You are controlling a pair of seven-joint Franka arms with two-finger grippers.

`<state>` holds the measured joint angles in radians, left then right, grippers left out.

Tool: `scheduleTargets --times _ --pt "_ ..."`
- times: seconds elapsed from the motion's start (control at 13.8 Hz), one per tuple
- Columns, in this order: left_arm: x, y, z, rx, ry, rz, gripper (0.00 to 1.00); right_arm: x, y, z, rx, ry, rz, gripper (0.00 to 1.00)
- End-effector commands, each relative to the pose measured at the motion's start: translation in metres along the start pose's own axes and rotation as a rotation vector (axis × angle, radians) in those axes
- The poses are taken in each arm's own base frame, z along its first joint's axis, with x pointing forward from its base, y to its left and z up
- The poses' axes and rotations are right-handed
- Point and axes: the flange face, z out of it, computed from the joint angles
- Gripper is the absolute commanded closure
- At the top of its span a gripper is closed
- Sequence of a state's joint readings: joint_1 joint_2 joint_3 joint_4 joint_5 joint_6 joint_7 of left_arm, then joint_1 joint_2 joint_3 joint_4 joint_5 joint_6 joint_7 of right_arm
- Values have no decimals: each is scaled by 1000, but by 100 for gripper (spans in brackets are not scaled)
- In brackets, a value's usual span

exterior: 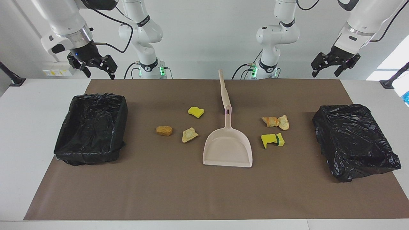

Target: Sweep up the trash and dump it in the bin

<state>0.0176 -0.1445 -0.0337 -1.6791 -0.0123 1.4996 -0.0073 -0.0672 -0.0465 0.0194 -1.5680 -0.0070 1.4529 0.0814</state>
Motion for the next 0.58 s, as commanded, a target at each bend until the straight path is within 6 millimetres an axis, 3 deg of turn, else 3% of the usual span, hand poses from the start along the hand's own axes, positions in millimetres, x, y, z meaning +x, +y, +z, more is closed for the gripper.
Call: scheduleTargets --times 0.0,0.29,0.44,0.51 --pt "-1 -2 -4 10 11 0 0 -6 1 -4 13 0 -25 0" --pt "-6 5 -2 10 -18 6 0 -5 1 -4 12 2 -25 0" --pt "-8 21 -3 12 -14 33 0 -5 1 -3 12 0 -25 0" --pt "-13 46 -1 16 -19 71 0 -5 1 -4 13 2 -23 0"
